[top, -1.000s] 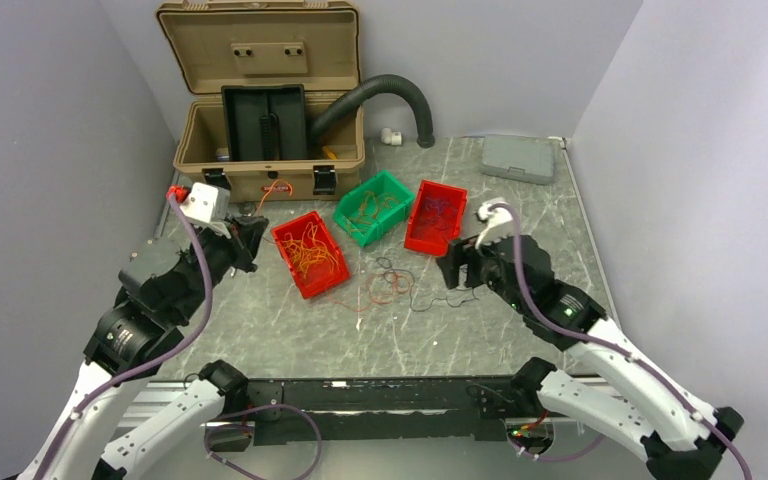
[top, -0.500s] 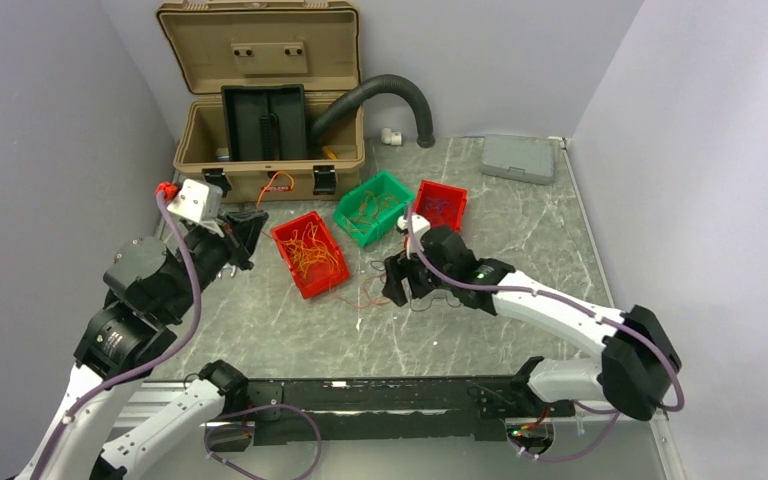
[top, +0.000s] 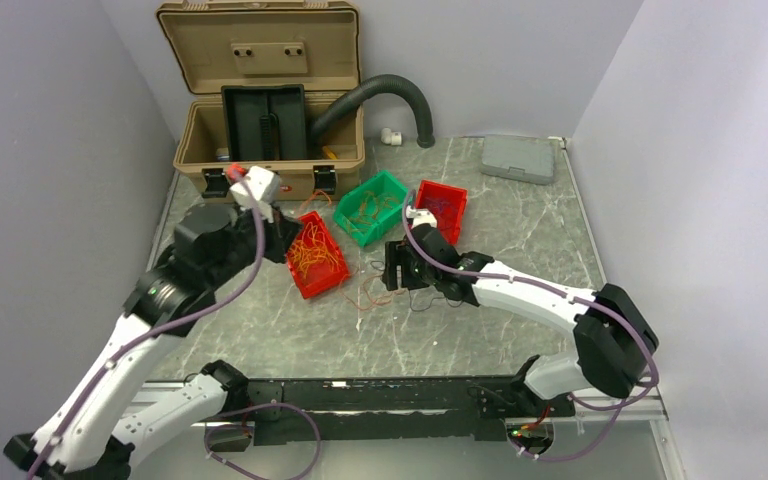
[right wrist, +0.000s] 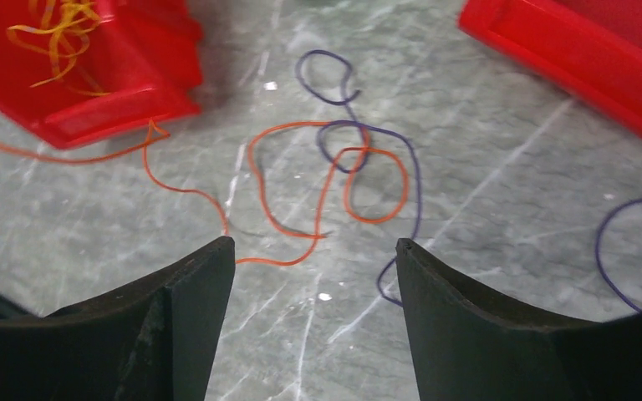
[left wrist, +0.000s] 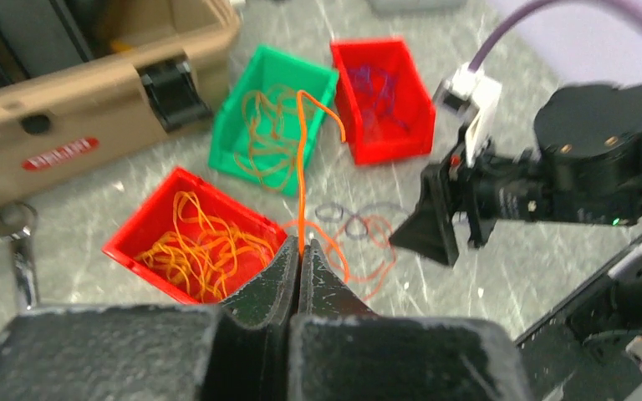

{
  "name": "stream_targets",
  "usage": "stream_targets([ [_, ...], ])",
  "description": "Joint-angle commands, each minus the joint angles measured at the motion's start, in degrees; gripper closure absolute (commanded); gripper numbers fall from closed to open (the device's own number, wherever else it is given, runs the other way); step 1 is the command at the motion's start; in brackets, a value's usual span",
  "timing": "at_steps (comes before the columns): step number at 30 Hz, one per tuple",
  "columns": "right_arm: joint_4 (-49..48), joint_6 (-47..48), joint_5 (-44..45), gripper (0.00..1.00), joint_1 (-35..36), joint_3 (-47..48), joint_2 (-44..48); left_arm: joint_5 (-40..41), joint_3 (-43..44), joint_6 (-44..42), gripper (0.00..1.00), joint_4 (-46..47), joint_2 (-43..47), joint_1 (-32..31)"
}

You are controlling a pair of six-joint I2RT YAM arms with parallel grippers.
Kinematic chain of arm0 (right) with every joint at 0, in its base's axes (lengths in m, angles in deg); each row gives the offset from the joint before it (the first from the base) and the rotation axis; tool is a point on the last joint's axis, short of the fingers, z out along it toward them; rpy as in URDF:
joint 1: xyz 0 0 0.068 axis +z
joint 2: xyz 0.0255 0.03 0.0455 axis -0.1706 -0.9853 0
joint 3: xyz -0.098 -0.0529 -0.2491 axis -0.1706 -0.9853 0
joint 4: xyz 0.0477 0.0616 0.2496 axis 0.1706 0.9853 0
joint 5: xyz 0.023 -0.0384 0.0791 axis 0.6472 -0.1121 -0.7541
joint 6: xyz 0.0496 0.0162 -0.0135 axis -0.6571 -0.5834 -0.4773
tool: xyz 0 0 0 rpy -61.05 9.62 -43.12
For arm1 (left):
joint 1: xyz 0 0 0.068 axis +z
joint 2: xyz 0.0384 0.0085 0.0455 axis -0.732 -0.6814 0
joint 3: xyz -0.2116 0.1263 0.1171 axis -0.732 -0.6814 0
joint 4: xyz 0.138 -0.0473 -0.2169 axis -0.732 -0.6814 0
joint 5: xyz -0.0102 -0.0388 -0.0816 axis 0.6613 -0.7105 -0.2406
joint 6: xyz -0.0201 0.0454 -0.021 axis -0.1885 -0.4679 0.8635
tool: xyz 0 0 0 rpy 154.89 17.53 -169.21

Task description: Untangle the cables

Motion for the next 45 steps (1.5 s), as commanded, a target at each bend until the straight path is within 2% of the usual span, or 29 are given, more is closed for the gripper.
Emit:
stream_targets([
  [1, 2.3, -4.2, 5.9, 0.3, -0.7, 0.0, -2.0, -5.7, -2.7, 2.0, 1.0, -1.5, -4.7, 0.0],
  [8, -2.2, -5.7, 5.6, 0.41, -1.4, -3.4, -5.2, -14.1, -5.8, 2.5, 1.0, -0.6, -10.2, -0.1],
  [10, -2.4, -5.9, 5.9, 0.48, -1.6, -3.6, -5.9, -16.7, -6.0, 2.4, 1.0, -1.1, -12.7, -0.1],
  [12, -2.8, -6.0, 5.8, 0.64, -1.5, -3.9, -5.8, -19.2, -6.5, 2.6, 1.0, -0.6, -15.2, -0.4],
  [14, -3.1, -5.9, 5.4, 0.86, -1.5, -4.4, -4.8, -20.5, -7.3, 3.1, 1.0, 0.8, -17.2, -1.3],
  [16, -3.2, -6.1, 5.4, 1.0, -1.6, -5.0, -2.9, -20.2, -7.8, 3.3, 0.98, 2.4, -18.9, -3.0],
  [20, -4.1, -5.9, 3.9, 1.0, -1.6, -6.6, 2.5, -17.6, -7.7, 3.7, 0.97, 5.1, -23.3, -7.1],
  [27, -5.9, -8.7, -2.5, 1.0, -1.6, -8.2, 7.6, -17.7, -7.8, 6.5, 0.94, 13.1, -32.6, -11.4],
  [31, -6.6, -10.4, -3.9, 1.0, -1.6, -9.1, 9.1, -20.0, -9.4, 8.7, 0.82, 18.9, -35.9, -12.7],
  [38, -5.6, -10.9, -3.7, 1.0, -1.6, -9.0, 10.1, -23.8, -15.2, 11.1, 0.5, 27.4, -34.1, -12.9],
  [41, -5.4, -11.0, -3.9, 1.0, -1.6, -8.6, 9.8, -25.6, -15.9, 11.5, 0.43, 28.7, -34.7, -12.9],
  [45, -5.4, -11.1, -4.3, 1.0, -1.6, -8.3, 9.3, -29.1, -16.9, 13.2, 0.38, 32.8, -36.5, -12.9],
])
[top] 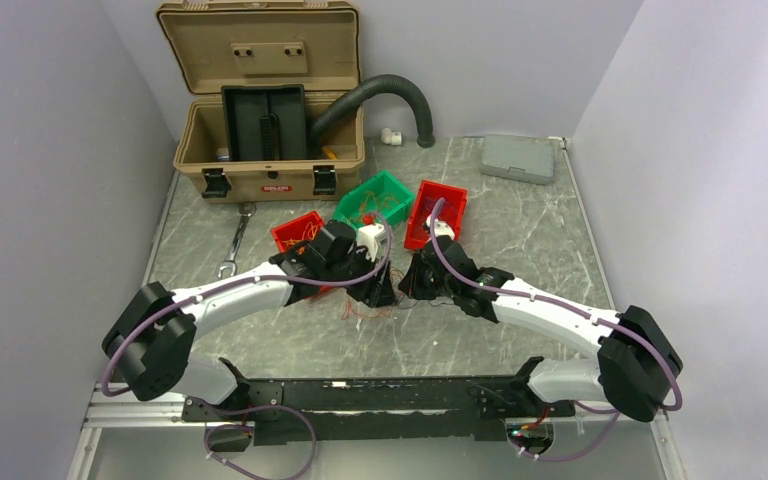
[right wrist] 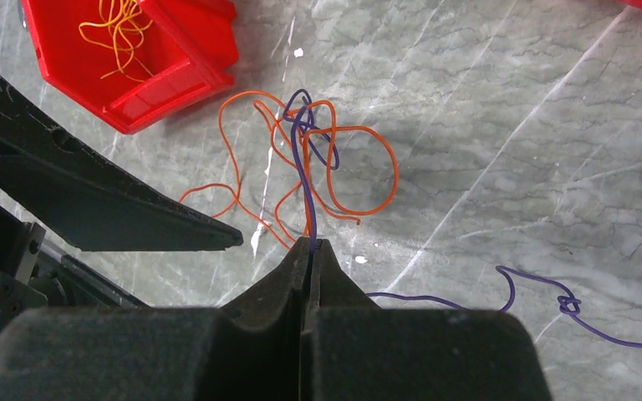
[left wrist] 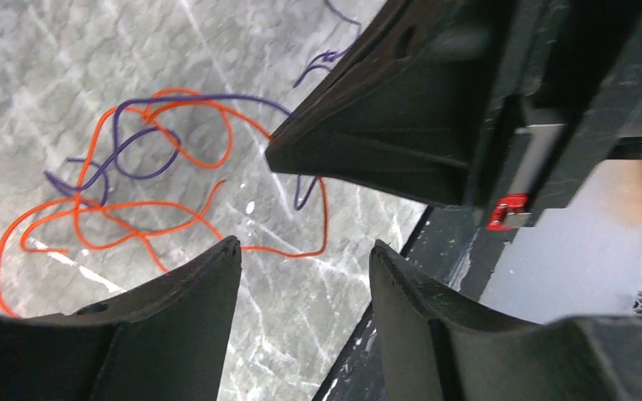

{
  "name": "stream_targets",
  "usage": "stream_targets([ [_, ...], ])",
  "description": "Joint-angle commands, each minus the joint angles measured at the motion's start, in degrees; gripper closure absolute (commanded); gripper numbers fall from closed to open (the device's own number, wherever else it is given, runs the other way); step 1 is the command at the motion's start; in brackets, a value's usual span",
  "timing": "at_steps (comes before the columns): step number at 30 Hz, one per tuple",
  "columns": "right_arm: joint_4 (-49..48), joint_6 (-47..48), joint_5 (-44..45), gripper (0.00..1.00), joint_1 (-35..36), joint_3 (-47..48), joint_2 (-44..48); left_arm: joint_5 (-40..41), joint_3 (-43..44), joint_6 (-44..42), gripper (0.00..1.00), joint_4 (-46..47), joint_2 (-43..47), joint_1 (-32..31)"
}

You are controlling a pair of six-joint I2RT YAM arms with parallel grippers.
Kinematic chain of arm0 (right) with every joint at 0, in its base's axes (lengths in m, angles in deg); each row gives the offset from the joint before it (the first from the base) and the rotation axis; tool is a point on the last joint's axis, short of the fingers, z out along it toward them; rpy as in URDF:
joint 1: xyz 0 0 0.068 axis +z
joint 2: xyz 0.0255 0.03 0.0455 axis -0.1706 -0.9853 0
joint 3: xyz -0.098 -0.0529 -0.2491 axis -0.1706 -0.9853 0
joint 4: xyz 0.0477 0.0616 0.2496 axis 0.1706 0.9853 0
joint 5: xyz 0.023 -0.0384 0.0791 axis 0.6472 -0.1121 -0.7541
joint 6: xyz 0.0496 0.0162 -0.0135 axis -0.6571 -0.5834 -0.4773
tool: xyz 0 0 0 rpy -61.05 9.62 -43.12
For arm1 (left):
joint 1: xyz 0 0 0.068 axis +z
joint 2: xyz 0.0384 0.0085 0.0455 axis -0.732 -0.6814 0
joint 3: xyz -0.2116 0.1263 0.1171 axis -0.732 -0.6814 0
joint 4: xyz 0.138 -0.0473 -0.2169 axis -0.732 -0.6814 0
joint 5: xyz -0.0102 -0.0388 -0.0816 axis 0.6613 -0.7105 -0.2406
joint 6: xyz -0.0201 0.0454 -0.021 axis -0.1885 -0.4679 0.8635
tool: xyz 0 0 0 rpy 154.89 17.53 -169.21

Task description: Untangle the cables

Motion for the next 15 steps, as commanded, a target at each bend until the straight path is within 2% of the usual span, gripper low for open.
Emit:
stream_targets([
  [1, -1.9, -1.0, -0.9, 1.0, -0.1, 0.8, 0.8, -5.6, -0.6, 2.4, 0.37, 8.5, -0.7, -0.2],
  [5, -1.9, -1.2, -1.3, 1.0, -0.2, 1.0, 1.0, -7.9, -0.5, 3.3, 0.39, 10.9, -3.8, -0.2],
  [7, -1.5, -1.2, -1.1, 1.0, -0.2, 1.3, 1.2, -8.6, -0.4, 3.7, 0.44, 11.8, -5.4, -0.2],
  [8, -1.3, -1.1, -0.9, 1.0, -0.1, 1.4, 1.4, -8.7, -0.2, 3.8, 0.49, 11.9, -6.2, -0.2],
  [10, -0.7, -0.9, -0.6, 1.0, -0.1, 1.5, 1.8, -8.6, 0.2, 3.6, 0.67, 11.7, -7.6, -0.2],
  [12, -0.4, -0.7, -0.1, 0.85, -0.3, 1.4, 2.1, -7.4, 0.3, 3.0, 0.98, 10.6, -7.9, -0.2],
  [13, -0.2, -0.7, 0.1, 0.77, -0.4, 1.3, 2.4, -6.2, 0.1, 2.8, 1.0, 9.9, -7.4, -0.2],
  [15, -0.5, -0.7, 0.2, 0.71, -0.9, 0.6, 2.6, -4.3, -1.0, 2.4, 1.0, 9.5, -5.3, -0.1],
])
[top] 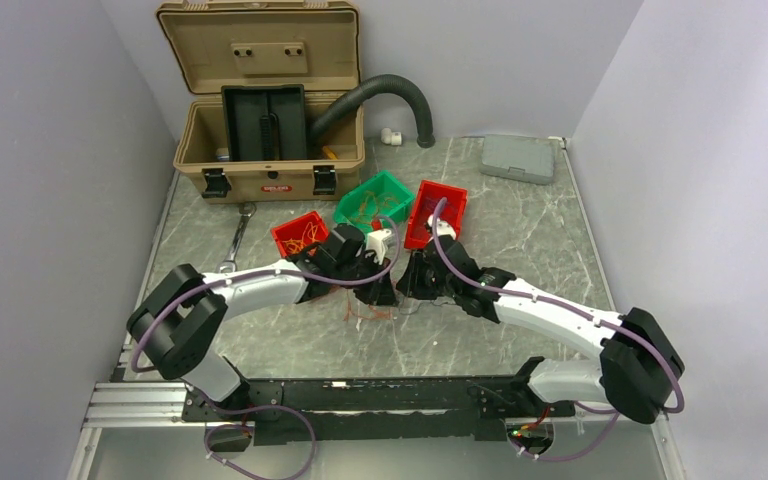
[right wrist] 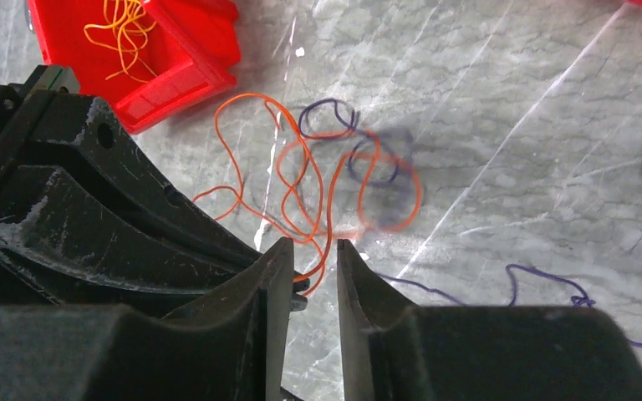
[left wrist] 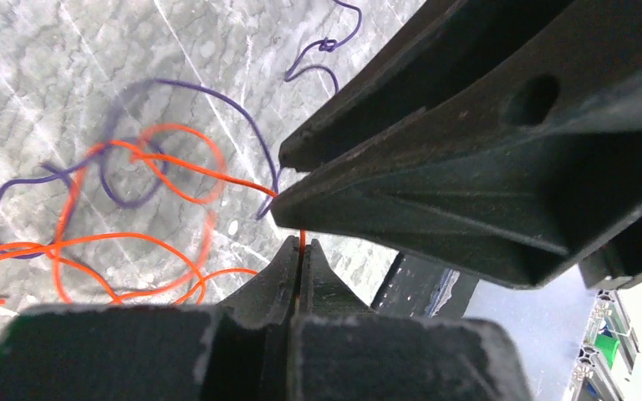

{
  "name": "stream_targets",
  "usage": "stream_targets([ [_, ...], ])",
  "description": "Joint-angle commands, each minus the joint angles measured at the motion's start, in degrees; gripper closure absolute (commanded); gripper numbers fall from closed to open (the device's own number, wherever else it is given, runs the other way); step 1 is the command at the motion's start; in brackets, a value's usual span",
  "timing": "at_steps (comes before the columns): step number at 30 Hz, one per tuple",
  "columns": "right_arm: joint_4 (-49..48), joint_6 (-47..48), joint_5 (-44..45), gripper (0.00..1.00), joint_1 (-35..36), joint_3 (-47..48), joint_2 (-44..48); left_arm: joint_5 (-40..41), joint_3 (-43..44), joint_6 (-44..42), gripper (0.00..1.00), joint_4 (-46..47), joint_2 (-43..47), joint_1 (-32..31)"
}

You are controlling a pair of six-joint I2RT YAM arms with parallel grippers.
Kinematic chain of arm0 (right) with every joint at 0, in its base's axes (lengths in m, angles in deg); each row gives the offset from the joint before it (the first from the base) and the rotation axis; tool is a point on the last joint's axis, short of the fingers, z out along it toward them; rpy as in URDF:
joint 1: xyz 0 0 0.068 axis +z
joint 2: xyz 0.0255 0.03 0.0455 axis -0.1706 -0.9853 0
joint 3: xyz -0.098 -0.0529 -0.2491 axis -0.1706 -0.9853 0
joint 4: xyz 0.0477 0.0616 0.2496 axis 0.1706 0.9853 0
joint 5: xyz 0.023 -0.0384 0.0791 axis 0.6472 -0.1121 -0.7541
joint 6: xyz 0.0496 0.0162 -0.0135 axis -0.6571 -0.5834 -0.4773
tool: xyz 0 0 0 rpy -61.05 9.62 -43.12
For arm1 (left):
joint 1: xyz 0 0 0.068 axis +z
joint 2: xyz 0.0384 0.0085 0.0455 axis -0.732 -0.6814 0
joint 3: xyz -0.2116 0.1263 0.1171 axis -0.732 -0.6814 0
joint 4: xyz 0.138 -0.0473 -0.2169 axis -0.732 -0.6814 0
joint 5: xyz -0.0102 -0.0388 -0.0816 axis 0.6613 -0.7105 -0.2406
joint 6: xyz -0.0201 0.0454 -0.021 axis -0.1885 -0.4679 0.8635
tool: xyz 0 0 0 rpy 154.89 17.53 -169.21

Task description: Untangle the cables

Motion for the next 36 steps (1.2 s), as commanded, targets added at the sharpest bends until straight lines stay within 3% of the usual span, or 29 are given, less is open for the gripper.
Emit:
stream_targets([
  [1, -1.0, -0.2, 0.4, 0.71, -1.2, 0.3, 2.1, 2.0, -0.9, -1.1, 1.0, 1.1, 3.8, -0.1],
  [2, -1.3, -0.2, 0.3, 0.72, -1.4, 0.0, 2.1, 2.6, -1.0, -1.4, 1.0, 0.5, 4.4, -0.1],
  [5, -2.1, -0.4, -0.2, 0.92, -2.0, -0.9, 1.8, 3.2, -1.0, -2.3, 1.0, -1.1, 5.3, -0.1],
  [6, -2.4, -0.4, -0.3, 0.94, -2.2, -1.0, 1.7, 3.1, -1.0, -2.4, 1.0, -1.3, 5.3, -0.1],
  [7, -2.5, -0.4, -0.5, 0.92, -2.2, -1.0, 1.3, 3.1, -1.1, -2.4, 1.0, -1.5, 5.4, 0.0],
  [10, -1.9, -0.4, -0.1, 0.64, -2.3, -0.7, 0.6, 3.7, -1.5, -2.3, 1.0, -2.0, 5.8, 0.0],
  [12, -1.8, -0.5, 0.2, 0.58, -2.5, -0.9, 0.1, 4.4, -1.9, -2.3, 1.0, -2.2, 6.5, -0.1],
  [22, -8.2, -2.1, -4.0, 0.59, -2.6, -3.3, -4.9, 6.5, -2.3, -2.9, 1.0, -5.2, 8.8, 0.0],
  [24, -9.0, -2.4, -4.5, 0.63, -2.6, -3.8, -6.3, 6.6, -2.3, -3.1, 1.0, -5.4, 9.2, -0.1],
  [28, -9.9, -2.7, -4.2, 0.98, -2.6, -3.4, -7.3, 8.6, -2.2, -3.3, 1.0, -7.0, 9.9, 0.0],
  [32, -2.8, -2.3, 3.3, 1.0, -4.4, -3.5, -3.2, 18.8, -1.9, -3.1, 1.0, -13.3, 12.6, 1.0],
  [36, 4.6, -1.3, 8.6, 1.0, -11.4, -5.3, 4.0, 31.1, -3.6, -1.1, 1.0, -20.0, 20.3, 3.8],
])
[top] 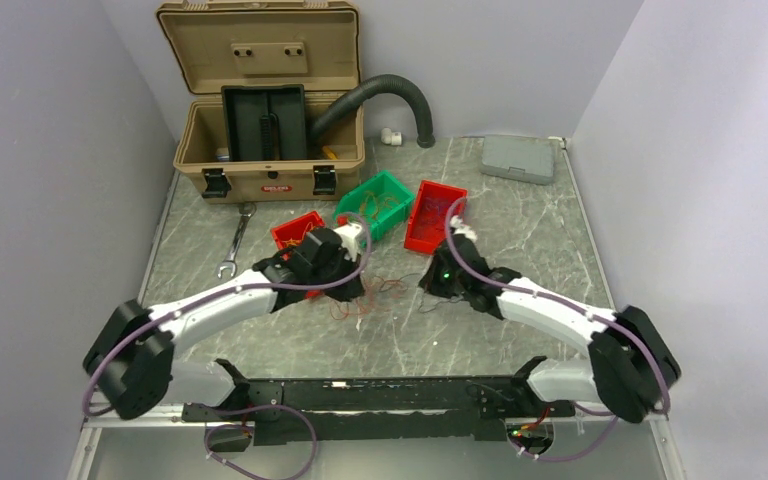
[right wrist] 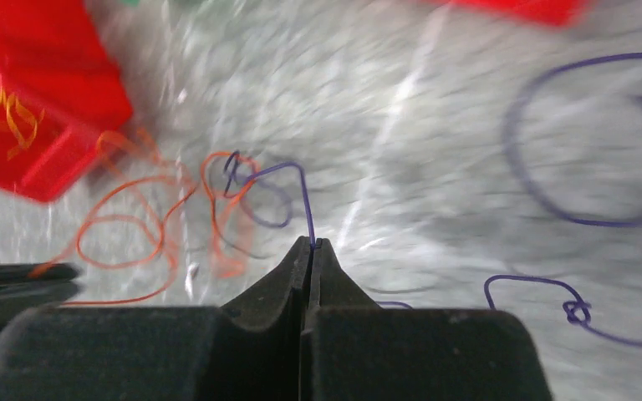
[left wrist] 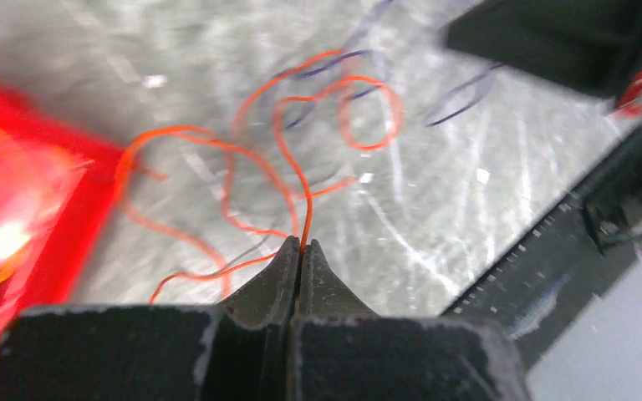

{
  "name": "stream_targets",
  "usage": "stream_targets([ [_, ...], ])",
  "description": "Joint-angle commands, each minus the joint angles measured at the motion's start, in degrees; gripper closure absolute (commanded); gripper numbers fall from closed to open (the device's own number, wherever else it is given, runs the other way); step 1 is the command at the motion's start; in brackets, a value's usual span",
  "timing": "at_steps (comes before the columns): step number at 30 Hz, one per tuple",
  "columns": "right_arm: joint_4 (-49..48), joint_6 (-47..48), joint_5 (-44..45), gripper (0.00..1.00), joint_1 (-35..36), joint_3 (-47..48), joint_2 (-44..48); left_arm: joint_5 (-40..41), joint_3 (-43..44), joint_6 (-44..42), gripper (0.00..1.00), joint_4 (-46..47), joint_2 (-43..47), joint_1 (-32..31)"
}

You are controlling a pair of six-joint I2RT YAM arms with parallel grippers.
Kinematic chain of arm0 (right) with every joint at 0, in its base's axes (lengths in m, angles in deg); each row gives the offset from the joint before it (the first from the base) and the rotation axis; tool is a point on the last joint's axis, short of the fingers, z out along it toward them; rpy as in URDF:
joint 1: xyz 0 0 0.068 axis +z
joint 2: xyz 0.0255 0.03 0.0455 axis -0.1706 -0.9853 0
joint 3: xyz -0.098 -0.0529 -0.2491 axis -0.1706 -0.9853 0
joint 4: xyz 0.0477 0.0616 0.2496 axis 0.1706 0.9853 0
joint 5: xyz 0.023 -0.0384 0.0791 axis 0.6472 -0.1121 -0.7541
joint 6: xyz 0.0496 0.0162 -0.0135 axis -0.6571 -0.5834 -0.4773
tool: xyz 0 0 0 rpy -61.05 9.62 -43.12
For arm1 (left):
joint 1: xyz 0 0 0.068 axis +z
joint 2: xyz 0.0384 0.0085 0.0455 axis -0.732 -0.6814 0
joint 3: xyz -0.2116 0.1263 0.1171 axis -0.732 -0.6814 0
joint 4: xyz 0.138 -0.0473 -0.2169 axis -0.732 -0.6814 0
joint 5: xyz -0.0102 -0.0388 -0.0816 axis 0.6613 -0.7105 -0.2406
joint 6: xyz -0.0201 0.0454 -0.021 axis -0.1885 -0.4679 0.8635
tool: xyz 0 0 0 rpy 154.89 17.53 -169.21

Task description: Untangle the cables

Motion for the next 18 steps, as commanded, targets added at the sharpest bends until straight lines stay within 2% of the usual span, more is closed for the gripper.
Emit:
stream_targets([
  [1, 8.9, 1.2, 9.8, 1.0, -7.6, -2.2, 9.5, 16.8, -1.0, 1.5, 1.0, -8.6, 11.5, 3.2],
  [6, 18.5, 1.3, 19.4, 1.0, -15.0, -4.5, 21.6, 29.8, -2.0, 5.2, 1.0, -16.7, 24.6, 5.3],
  [10, 22.9, 1.3, 23.4, 1.0, -18.2, -4.6, 27.1, 35.7, -1.9, 8.0, 1.0, -21.2, 31.4, 6.2],
  [13, 23.3, 1.8, 22.5, 1.0, -18.5, -4.0, 28.1, 35.9, -1.9, 8.2, 1.0, -21.6, 33.2, 6.3],
  [18, 21.8, 4.7, 14.1, 1.0, -18.6, -2.4, 26.2, 29.5, -1.1, 6.4, 1.0, -20.9, 30.5, 6.4],
])
